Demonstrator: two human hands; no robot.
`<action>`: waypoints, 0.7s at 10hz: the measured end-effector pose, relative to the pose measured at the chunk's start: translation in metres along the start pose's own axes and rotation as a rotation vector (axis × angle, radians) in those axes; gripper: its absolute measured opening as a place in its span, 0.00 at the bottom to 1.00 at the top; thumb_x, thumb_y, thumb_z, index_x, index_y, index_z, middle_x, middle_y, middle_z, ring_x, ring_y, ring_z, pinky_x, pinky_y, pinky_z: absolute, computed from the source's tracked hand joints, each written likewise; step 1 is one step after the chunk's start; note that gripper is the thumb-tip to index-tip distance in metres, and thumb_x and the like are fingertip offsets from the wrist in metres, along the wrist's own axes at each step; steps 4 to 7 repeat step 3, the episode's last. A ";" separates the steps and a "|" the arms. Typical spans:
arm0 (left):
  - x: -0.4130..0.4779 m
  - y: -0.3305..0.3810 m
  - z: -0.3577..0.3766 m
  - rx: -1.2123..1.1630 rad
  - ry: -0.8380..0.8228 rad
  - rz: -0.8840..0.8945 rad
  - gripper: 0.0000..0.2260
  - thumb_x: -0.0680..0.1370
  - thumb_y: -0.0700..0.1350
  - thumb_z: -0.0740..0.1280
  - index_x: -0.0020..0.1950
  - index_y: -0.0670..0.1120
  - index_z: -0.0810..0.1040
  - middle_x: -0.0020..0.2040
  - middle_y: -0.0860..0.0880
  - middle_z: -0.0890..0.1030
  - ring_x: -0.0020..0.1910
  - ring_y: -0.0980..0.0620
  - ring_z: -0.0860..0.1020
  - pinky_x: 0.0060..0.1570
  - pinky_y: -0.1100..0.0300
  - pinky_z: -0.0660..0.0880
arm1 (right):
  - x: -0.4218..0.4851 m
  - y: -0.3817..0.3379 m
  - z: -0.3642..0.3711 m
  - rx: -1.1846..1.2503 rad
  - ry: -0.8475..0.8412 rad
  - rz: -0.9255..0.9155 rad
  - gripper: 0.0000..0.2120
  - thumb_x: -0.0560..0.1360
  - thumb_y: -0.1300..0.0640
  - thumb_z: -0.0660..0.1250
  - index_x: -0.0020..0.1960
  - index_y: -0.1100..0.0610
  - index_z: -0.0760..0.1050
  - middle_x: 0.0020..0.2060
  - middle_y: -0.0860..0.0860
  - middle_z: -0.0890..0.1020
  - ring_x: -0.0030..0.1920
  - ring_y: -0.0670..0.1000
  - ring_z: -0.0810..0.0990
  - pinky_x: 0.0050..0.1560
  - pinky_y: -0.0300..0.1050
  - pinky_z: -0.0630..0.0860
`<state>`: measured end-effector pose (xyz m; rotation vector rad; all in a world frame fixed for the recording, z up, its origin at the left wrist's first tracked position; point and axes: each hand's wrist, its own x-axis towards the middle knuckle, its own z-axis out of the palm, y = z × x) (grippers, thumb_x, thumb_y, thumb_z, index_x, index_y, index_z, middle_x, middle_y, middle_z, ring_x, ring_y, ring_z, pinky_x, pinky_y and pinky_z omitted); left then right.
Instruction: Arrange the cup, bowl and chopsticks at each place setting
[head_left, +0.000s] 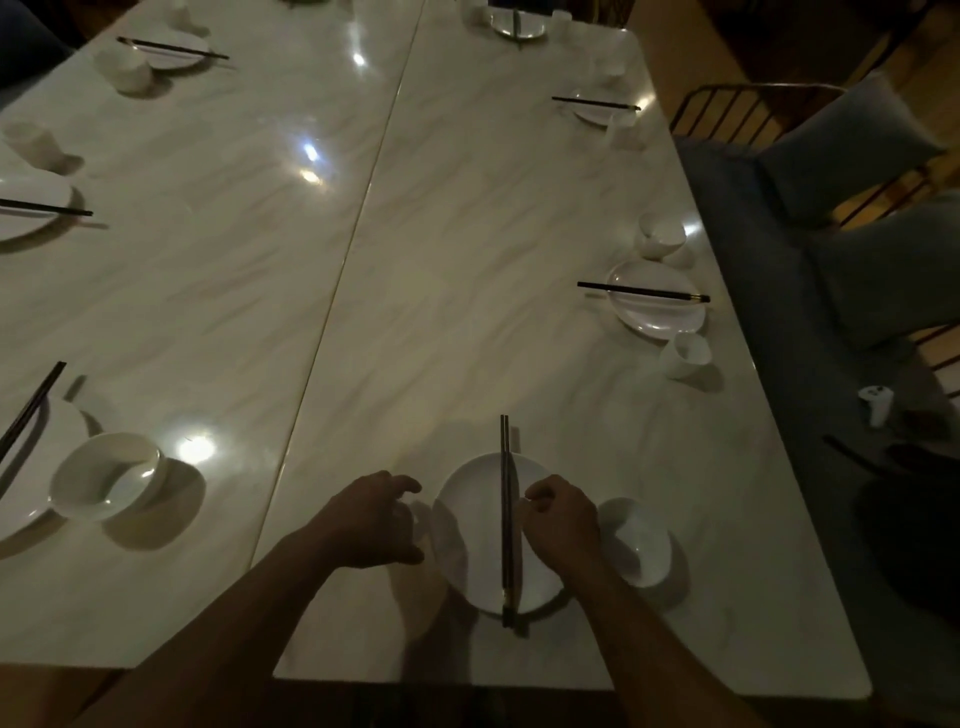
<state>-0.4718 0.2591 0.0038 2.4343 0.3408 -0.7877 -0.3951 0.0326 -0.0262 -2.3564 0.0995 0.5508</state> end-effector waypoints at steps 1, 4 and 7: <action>0.009 0.005 -0.007 0.017 0.062 0.030 0.36 0.67 0.61 0.75 0.71 0.55 0.68 0.65 0.51 0.73 0.62 0.51 0.72 0.59 0.58 0.71 | 0.004 -0.001 -0.020 -0.004 -0.015 -0.040 0.07 0.75 0.53 0.71 0.51 0.52 0.77 0.42 0.45 0.79 0.44 0.46 0.78 0.36 0.30 0.68; 0.032 0.037 -0.024 -0.008 0.191 0.069 0.32 0.70 0.61 0.73 0.70 0.52 0.70 0.64 0.49 0.76 0.61 0.50 0.74 0.59 0.56 0.73 | 0.016 -0.007 -0.079 0.015 -0.008 -0.088 0.09 0.72 0.53 0.73 0.51 0.53 0.80 0.43 0.47 0.82 0.46 0.46 0.81 0.40 0.34 0.71; 0.032 0.037 -0.024 -0.008 0.191 0.069 0.32 0.70 0.61 0.73 0.70 0.52 0.70 0.64 0.49 0.76 0.61 0.50 0.74 0.59 0.56 0.73 | 0.016 -0.007 -0.079 0.015 -0.008 -0.088 0.09 0.72 0.53 0.73 0.51 0.53 0.80 0.43 0.47 0.82 0.46 0.46 0.81 0.40 0.34 0.71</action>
